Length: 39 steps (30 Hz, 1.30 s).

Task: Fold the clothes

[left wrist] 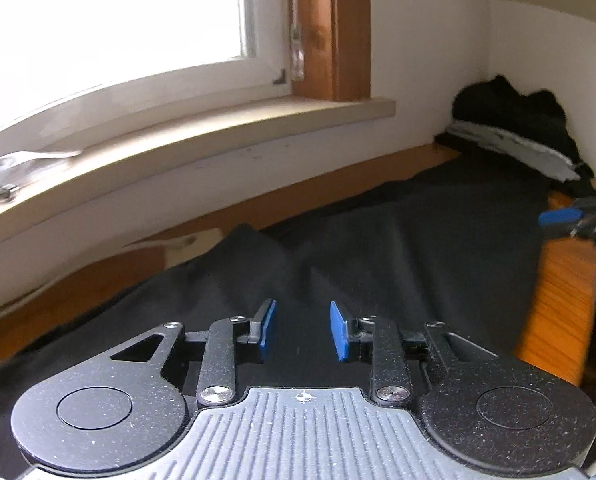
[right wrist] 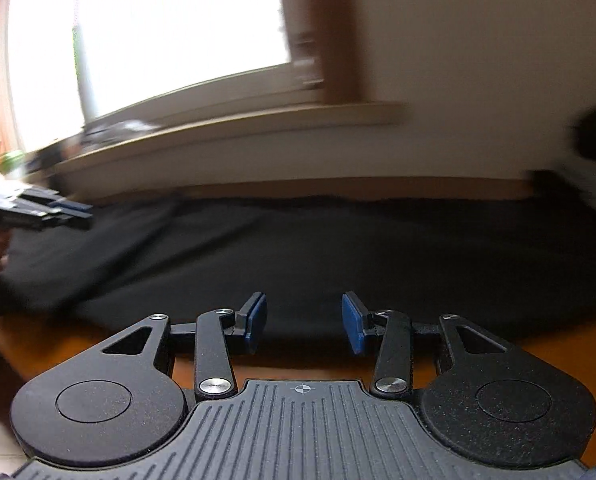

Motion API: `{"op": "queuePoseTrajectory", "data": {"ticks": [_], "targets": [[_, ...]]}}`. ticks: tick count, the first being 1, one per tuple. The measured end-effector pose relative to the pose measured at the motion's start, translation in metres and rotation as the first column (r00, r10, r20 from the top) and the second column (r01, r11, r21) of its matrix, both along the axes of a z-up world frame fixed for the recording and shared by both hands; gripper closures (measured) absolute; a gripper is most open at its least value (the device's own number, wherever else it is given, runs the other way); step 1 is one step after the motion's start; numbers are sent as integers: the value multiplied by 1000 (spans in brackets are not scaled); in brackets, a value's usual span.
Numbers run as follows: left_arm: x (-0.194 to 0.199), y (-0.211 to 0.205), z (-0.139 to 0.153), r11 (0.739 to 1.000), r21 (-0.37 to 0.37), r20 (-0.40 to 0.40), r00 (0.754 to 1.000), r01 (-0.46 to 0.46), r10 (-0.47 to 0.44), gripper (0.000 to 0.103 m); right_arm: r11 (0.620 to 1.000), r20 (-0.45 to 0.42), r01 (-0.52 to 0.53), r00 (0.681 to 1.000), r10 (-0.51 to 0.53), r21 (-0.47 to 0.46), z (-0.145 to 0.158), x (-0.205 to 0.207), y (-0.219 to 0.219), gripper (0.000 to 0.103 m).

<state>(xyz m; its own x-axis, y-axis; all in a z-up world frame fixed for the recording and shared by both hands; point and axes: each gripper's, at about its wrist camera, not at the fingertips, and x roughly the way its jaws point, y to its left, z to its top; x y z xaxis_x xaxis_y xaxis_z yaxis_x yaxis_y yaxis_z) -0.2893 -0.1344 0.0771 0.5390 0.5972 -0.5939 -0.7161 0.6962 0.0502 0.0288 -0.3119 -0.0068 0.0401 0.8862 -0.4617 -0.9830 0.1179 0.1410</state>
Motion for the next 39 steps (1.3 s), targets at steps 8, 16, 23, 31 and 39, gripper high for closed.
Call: {"op": "queuePoseTrajectory", "data": {"ticks": [8, 16, 23, 31, 39], "targets": [[30, 38, -21, 998, -56, 32, 999, 10, -8, 68, 942, -97, 332, 937, -334, -37, -14, 111, -38, 53], [31, 42, -36, 998, -63, 37, 999, -24, 26, 64, 873, -205, 480, 849, -487, -87, -24, 172, -33, 53], [36, 43, -39, 998, -55, 9, 999, -39, 40, 63, 841, -176, 532, 822, -541, -101, -24, 187, -2, 54], [28, 47, -39, 995, -90, 51, 997, -51, 55, 61, 831, -179, 549, 812, -555, -85, -23, 195, 4, 96], [31, 45, -39, 996, -71, 30, 998, -56, 59, 56, 870, -172, 490, 863, -475, 53, 30, 174, 28, 96]]}}
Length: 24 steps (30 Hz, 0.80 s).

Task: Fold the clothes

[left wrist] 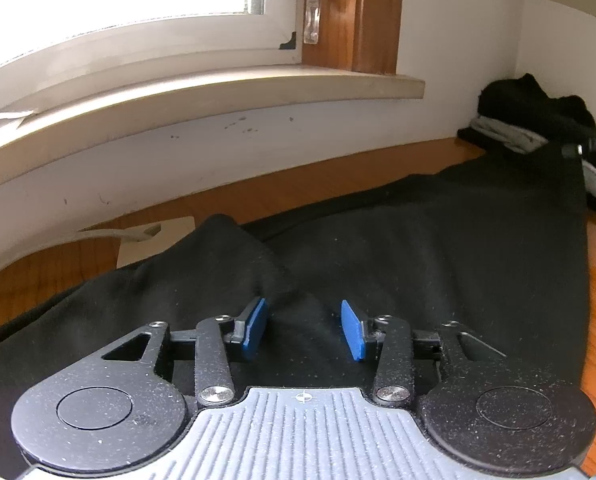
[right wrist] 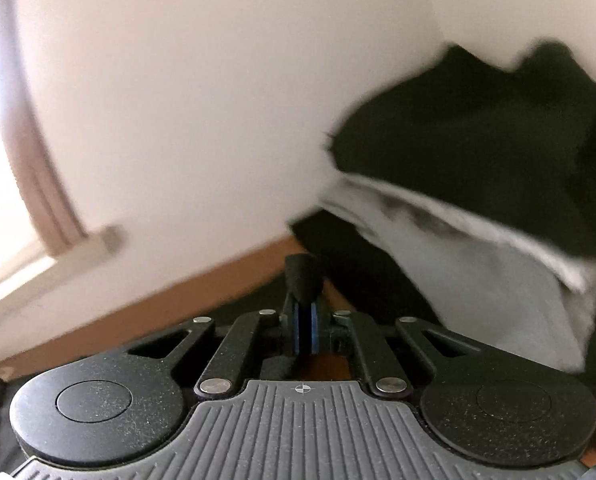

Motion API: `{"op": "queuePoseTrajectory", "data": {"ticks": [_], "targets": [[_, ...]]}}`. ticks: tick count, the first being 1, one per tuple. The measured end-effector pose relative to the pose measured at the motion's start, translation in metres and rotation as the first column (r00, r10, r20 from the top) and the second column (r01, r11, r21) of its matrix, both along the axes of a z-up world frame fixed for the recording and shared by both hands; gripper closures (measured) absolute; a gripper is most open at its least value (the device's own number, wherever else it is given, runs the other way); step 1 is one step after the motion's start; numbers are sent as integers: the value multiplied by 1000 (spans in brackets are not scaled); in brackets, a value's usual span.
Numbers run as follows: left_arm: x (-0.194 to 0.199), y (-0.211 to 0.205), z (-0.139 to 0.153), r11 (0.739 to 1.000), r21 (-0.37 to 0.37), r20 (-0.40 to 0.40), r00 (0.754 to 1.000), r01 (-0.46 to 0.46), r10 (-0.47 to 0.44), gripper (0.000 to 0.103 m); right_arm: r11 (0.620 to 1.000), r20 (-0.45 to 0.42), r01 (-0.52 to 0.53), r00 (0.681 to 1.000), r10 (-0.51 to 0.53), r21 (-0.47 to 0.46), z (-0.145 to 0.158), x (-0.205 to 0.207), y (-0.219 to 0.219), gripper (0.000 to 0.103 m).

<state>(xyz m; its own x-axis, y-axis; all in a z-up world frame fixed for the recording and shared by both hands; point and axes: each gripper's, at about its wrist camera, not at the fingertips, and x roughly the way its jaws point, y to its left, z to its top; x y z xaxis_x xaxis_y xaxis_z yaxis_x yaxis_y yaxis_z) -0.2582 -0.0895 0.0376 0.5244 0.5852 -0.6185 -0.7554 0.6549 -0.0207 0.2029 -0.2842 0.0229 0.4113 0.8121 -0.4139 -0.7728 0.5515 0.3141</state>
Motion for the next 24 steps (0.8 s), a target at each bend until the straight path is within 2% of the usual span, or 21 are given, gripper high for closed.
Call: {"op": "queuePoseTrajectory", "data": {"ticks": [5, 8, 11, 14, 17, 19, 21, 24], "targets": [[-3, 2, 0, 1000, -10, 13, 1000, -5, 5, 53, 987, 67, -154, 986, 150, 56, 36, -52, 40, 96], [-6, 3, 1, 1000, -15, 27, 999, -21, 22, 49, 953, 113, -293, 952, 283, 78, 53, -104, 69, 96], [-16, 4, 6, 997, -10, 55, 995, -80, 81, 39, 882, 144, -460, 884, 445, 101, 63, -171, 92, 96], [-39, 4, 17, 991, -11, 102, 985, -136, 137, 34, 774, 154, -623, 780, 606, 114, 61, -239, 103, 96], [-66, 3, 26, 981, -7, 109, 975, -192, 192, 27, 668, 139, -740, 672, 727, 84, 39, -297, 107, 97], [-77, 3, 27, 978, -3, 89, 974, -211, 210, 26, 615, 107, -788, 614, 782, 29, 13, -326, 110, 96], [-84, 4, 27, 975, -1, 61, 973, -223, 223, 25, 592, 92, -805, 587, 804, -37, -12, -345, 114, 96], [-88, 5, 24, 973, -1, 33, 972, -232, 232, 23, 585, 51, -808, 583, 811, -66, -31, -354, 117, 96]]}}
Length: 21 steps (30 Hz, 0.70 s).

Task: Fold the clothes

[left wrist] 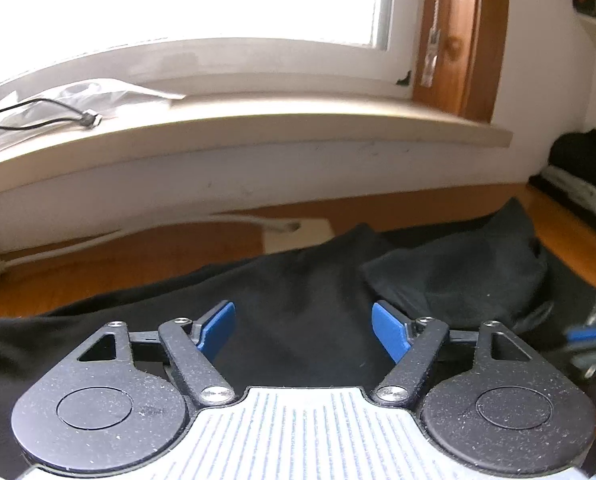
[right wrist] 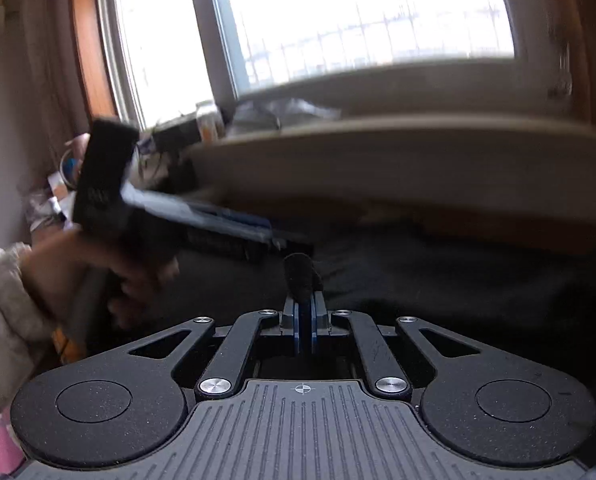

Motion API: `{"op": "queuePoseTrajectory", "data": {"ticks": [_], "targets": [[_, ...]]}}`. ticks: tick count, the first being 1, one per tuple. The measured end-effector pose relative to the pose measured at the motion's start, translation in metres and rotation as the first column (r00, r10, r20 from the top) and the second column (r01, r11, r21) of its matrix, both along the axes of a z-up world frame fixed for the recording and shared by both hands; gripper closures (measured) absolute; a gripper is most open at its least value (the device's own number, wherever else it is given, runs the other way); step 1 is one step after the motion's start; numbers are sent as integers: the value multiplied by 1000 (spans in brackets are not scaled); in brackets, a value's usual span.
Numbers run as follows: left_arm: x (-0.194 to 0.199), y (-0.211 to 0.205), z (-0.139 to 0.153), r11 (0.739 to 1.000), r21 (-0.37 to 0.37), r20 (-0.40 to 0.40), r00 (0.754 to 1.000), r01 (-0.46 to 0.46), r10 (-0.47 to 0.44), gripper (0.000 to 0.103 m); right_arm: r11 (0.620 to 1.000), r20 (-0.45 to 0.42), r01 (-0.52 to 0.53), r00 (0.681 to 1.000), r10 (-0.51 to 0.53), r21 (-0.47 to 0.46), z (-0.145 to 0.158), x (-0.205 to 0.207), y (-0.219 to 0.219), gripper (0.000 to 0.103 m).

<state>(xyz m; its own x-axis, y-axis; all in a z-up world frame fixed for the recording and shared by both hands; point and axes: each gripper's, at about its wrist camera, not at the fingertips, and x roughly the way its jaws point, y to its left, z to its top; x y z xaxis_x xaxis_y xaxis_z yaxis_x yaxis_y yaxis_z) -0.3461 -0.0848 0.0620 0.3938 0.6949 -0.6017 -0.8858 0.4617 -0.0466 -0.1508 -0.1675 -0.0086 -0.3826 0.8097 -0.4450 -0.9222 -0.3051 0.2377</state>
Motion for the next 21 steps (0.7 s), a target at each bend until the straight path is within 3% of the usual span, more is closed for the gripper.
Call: {"op": "queuePoseTrajectory", "data": {"ticks": [10, 13, 16, 20, 21], "targets": [[-1, -1, -9, 1000, -15, -14, 1000, 21, -21, 16, 1000, 74, -16, 997, 17, -24, -11, -11, -1, 91], [-1, -1, -10, 999, -20, -15, 1000, 26, -26, 7, 1000, 99, -20, 995, 22, -23, -13, -15, 1, 89], [-1, 0, -11, 999, -27, -14, 999, 32, -32, 6, 999, 121, -31, 992, 34, -27, -14, -18, 0, 82], [-5, 5, -3, 997, -63, 82, 996, 39, -34, 6, 999, 146, -31, 989, 33, -15, -14, -20, -2, 83], [-5, 6, 0, 996, -75, 110, 993, 46, -37, 6, 999, 147, -31, 989, 33, -14, -14, -19, -2, 88]]}}
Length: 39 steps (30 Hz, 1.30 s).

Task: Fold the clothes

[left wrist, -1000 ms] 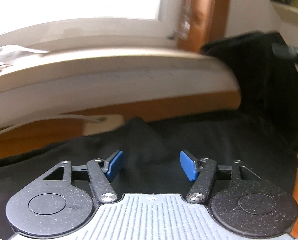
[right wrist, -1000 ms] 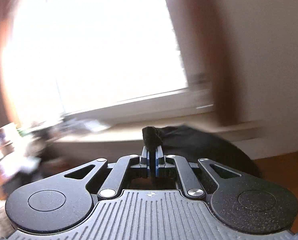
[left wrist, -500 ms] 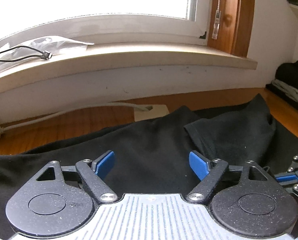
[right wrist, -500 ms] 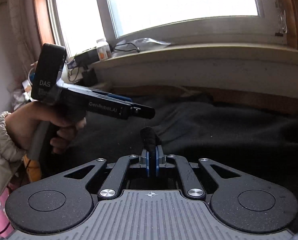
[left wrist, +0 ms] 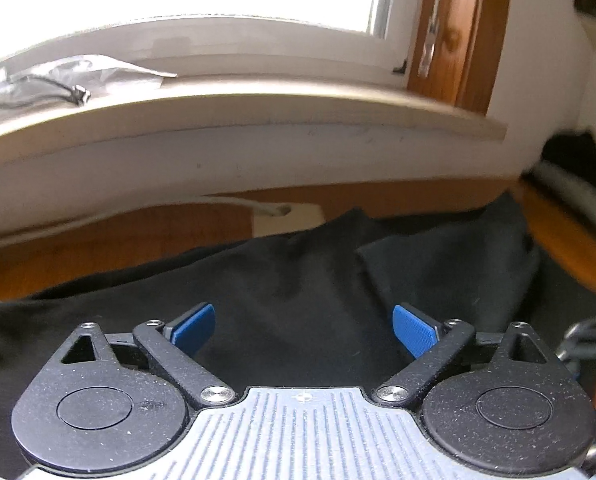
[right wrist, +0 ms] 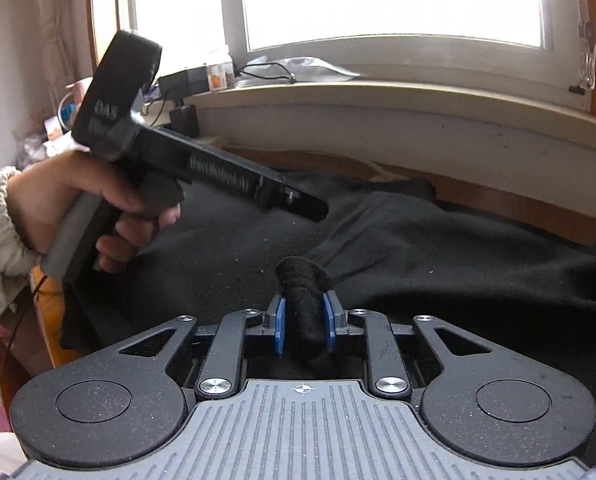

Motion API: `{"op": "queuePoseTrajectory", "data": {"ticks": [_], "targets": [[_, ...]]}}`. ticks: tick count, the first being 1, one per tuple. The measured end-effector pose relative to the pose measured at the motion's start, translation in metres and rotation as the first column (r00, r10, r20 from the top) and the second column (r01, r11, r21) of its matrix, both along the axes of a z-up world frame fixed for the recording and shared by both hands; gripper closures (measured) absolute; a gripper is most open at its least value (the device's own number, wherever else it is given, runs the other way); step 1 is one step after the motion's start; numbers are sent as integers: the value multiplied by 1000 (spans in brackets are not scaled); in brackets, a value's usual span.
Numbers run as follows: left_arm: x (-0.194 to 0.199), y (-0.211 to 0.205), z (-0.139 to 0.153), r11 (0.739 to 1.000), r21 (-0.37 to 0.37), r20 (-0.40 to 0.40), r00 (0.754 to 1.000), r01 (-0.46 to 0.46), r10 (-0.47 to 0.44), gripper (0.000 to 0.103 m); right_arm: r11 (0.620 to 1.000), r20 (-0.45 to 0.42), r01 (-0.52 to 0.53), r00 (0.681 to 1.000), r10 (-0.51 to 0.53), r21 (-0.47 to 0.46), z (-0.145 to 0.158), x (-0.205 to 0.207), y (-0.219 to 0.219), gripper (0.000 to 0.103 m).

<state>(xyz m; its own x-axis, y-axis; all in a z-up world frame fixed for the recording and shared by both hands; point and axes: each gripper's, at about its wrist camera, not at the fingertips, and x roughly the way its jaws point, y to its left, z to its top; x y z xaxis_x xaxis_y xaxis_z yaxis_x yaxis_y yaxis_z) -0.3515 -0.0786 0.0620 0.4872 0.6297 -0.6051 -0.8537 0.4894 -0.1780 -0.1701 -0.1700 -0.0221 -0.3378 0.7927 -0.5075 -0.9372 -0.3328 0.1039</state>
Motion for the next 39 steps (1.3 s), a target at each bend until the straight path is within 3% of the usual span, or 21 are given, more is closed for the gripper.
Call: {"op": "queuePoseTrajectory", "data": {"ticks": [2, 5, 11, 15, 17, 24, 26, 32, 35, 39], "targets": [[2, 3, 5, 999, -29, 51, 999, 18, -17, 21, 1000, -10, 7, 1000, -7, 7, 0, 2, -1, 91], [11, 11, 7, 994, -93, 106, 994, 51, -41, 30, 999, -33, 34, 999, -32, 41, 2, 8, -6, 95], [17, 22, -1, 966, -243, 251, 968, 86, -23, 32, 986, -151, 116, 984, -98, 116, 16, 32, -21, 96], [21, 22, -11, 940, -321, 339, 941, 117, -1, 32, 982, -160, 126, 982, -104, 137, 17, 37, -29, 96], [26, 22, -15, 931, -340, 369, 930, 133, 2, 40, 982, -165, 126, 981, -102, 140, 16, 37, -31, 96], [50, 27, -13, 952, -282, 349, 937, 121, -16, 74, 980, -184, 123, 978, -94, 159, 17, 44, -40, 96], [56, 29, -11, 955, -266, 349, 937, 130, -31, 95, 977, -181, 128, 979, -97, 170, 20, 47, -43, 96], [84, 28, 25, 969, -160, 328, 936, 186, -126, 98, 964, -180, 144, 978, -104, 225, 45, 62, -52, 97], [109, 26, 75, 973, -67, 305, 933, 223, -192, 98, 945, -172, 159, 979, -113, 285, 78, 75, -60, 97], [143, 15, 154, 963, 53, 279, 922, 264, -268, 98, 913, -196, 170, 975, -102, 370, 144, 98, -70, 97]]}}
